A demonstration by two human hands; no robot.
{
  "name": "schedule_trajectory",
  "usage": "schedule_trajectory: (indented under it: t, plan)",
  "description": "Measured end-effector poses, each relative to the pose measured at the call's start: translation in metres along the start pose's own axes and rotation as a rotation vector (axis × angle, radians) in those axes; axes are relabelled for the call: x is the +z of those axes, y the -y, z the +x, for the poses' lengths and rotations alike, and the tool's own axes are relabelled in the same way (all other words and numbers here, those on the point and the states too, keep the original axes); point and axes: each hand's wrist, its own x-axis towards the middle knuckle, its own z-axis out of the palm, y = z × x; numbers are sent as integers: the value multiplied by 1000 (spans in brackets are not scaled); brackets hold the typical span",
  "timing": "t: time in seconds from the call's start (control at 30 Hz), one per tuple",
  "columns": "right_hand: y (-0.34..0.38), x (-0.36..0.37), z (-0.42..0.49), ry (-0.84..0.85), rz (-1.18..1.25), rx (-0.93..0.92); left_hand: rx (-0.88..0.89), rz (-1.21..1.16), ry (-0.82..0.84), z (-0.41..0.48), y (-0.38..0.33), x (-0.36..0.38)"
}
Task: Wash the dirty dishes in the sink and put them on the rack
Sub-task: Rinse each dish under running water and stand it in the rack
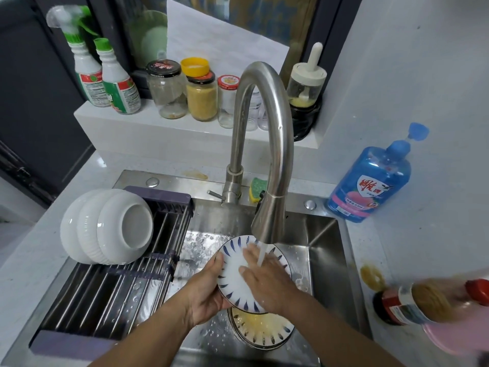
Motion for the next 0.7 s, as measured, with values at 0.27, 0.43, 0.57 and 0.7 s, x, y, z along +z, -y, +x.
schedule_trajectory:
  t: [0.27, 0.43, 0.57, 0.7]
  plan:
    - [33, 11, -15, 87, 165, -242, -69, -100, 85, 1, -10, -3]
    - [-16, 9, -49, 122, -85, -346, 52, -35, -3, 6, -19, -8]
    - [-61, 5, -48, 47, -225, -272, 135, 136, -63, 5, -26, -7]
    - [-68, 2, -38, -129, -89, -119, 168, 325, -98, 2, -34, -10]
